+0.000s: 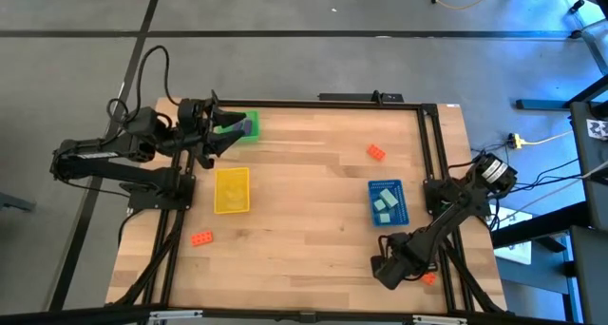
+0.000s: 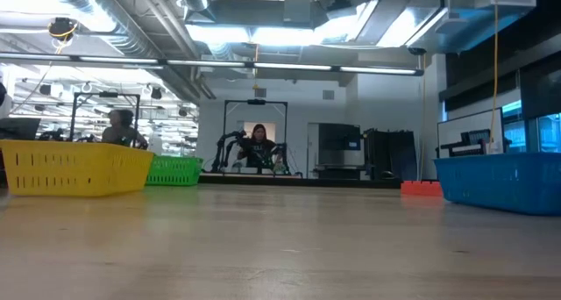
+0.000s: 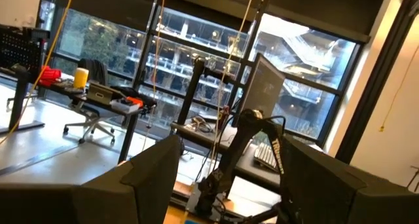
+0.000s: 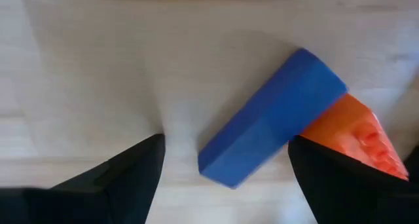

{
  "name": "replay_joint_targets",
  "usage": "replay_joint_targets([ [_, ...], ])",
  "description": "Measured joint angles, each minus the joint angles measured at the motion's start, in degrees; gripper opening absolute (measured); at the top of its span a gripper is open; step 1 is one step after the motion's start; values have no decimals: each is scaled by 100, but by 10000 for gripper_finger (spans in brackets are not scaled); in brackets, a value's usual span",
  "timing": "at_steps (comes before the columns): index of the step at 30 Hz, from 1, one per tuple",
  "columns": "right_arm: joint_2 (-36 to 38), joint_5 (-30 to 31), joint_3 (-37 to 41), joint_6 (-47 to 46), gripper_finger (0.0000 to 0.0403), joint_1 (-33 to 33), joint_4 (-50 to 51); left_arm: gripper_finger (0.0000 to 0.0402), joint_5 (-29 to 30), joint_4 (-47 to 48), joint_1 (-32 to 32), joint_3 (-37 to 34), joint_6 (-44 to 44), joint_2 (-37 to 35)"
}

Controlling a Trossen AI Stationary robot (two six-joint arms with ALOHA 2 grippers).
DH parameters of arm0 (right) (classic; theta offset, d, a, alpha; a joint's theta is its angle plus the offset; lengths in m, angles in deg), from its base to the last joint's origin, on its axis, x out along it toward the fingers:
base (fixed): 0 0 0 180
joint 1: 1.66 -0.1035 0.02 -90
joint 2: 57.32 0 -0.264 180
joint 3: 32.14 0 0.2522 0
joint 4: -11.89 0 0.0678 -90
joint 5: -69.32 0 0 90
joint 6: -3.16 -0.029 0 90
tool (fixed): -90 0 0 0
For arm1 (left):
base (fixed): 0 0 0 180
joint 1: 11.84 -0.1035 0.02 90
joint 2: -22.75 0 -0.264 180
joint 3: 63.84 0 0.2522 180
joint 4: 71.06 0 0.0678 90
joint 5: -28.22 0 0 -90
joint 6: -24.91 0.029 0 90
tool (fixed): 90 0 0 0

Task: Sort & place blocks by color
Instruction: Put the violet block into the green bin

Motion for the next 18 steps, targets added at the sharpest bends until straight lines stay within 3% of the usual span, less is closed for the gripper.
replay_joint_targets([
  [12, 28, 163, 180, 182, 323, 277, -96, 255, 0, -26, 0, 0, -13, 0],
  [18, 22, 270, 180, 209, 284, 300, -2, 255, 0, -24, 0, 0, -36, 0],
])
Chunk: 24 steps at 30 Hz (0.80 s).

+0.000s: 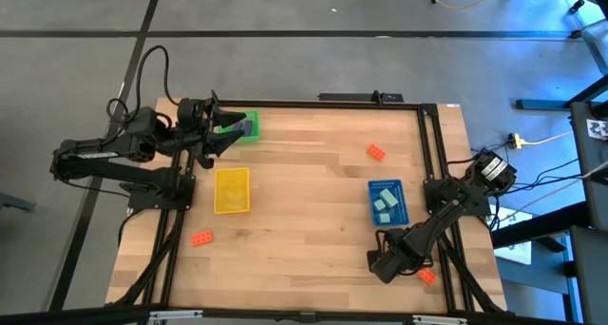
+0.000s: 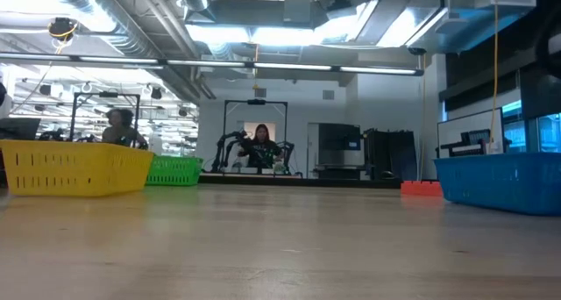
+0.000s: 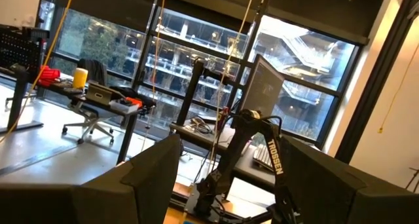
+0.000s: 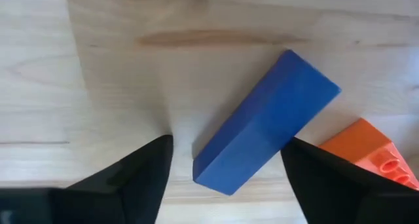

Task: Sort & place blocks by color
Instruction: Put the violet block into the green bin

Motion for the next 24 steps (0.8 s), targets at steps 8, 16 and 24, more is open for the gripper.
replay_joint_targets([
  [8, -7, 102, 4, -8, 229, 26, 41, 255, 0, 2, 0, 0, -12, 0],
  [16, -9, 329, 9, 75, 123, 34, 299, 255, 0, 3, -1, 0, -84, 0],
  [24, 359, 913, -71, 1141, 104, -457, 444, 255, 0, 8, -1, 0, -139, 1],
])
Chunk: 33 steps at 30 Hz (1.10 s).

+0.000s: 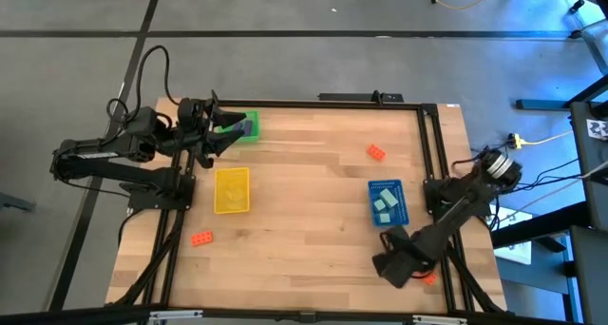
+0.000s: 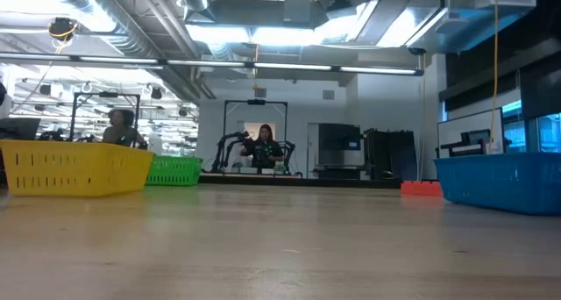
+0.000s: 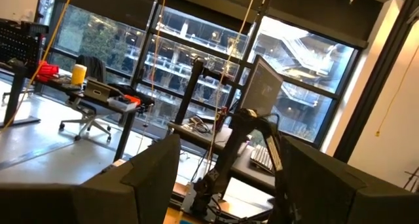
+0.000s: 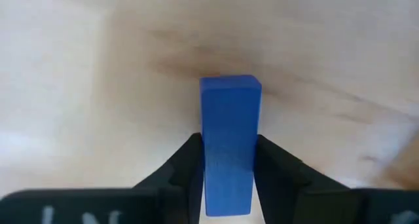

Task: Sort & place blocks by color
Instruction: Put the violet block into the green bin

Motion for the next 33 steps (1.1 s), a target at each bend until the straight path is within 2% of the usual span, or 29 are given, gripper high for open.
replay_joint_targets([
  [5, 1115, 835, -39, 1812, 104, -327, -447, 255, 0, 1, 0, 0, -155, 3],
  [9, 1895, 1137, -27, 3674, 104, -70, -1024, 255, 0, 0, 1, 0, -323, 3],
  [15, 2311, 1513, -1, 6536, 104, 1318, -2048, 255, 0, 38, 1, 4, -568, 32],
  [19, 2314, 1304, -1, 8110, 104, 2424, -3291, 255, 0, 57, 1, 4, -565, 32],
  [22, 2303, 1048, -1, 8858, 104, 3099, -4162, 255, -1, 69, 1, 4, -558, 34],
  [26, 2303, 897, -4, 9380, 104, 3718, -5009, 255, -77, 128, 1, 4, -418, 114],
  [33, 2303, 827, -8, 9857, 104, 4229, -5521, 255, -464, 214, 3, 4, -272, 442],
])
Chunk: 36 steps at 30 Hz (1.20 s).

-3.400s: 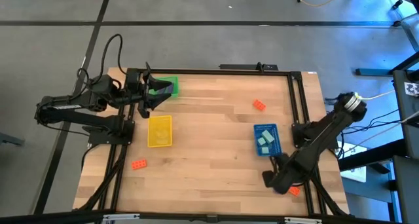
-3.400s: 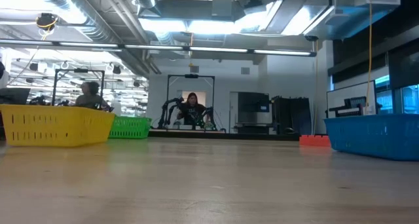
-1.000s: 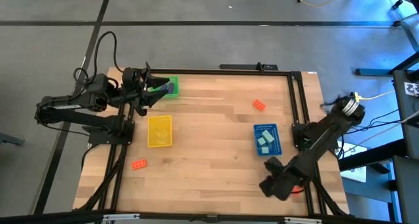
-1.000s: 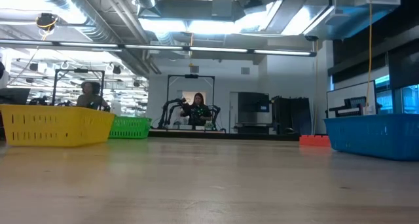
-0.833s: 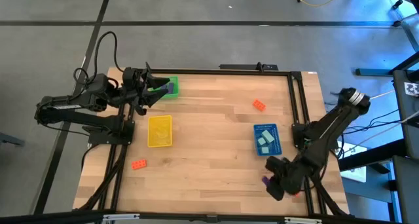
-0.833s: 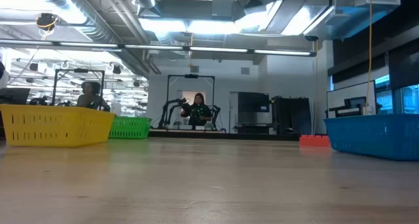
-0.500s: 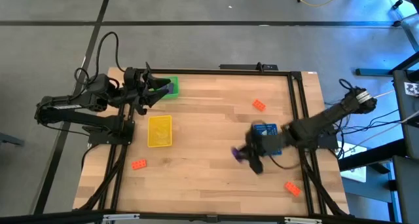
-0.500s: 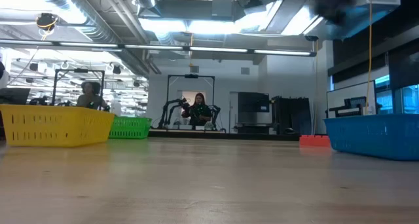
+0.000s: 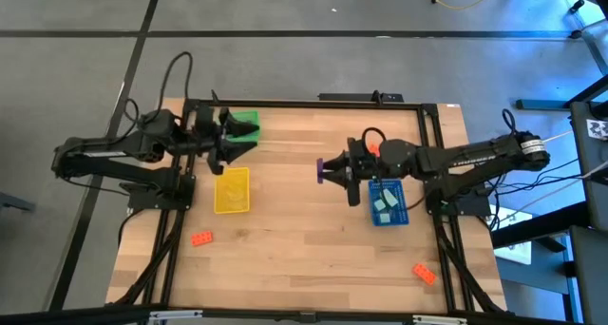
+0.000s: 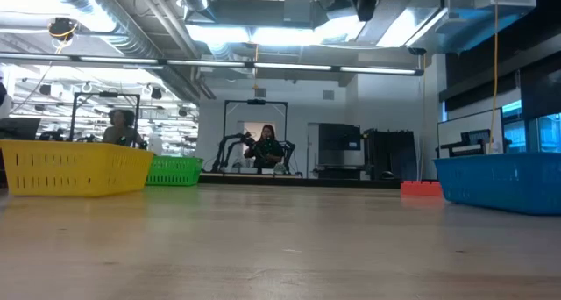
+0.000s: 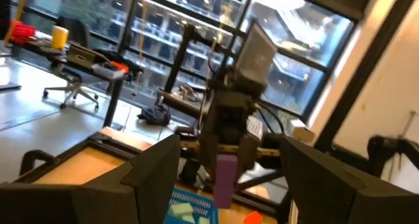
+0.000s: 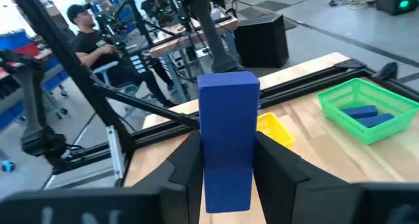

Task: Sort & place blocks by color
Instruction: Put the violet block into the green bin

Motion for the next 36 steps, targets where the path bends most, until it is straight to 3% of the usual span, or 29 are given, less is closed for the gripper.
replay_joint_targets([
  [25, 0, -61, -4, 140, 104, 152, 54, 255, -97, -33, 0, 0, -6, 215],
  [31, -138, -58, -390, 315, 104, 263, 512, 255, -109, -239, 72, -11, -36, 951],
  [36, -467, -180, -925, 732, 104, 279, 943, 255, -389, -1096, 233, -4, -36, 1738],
])
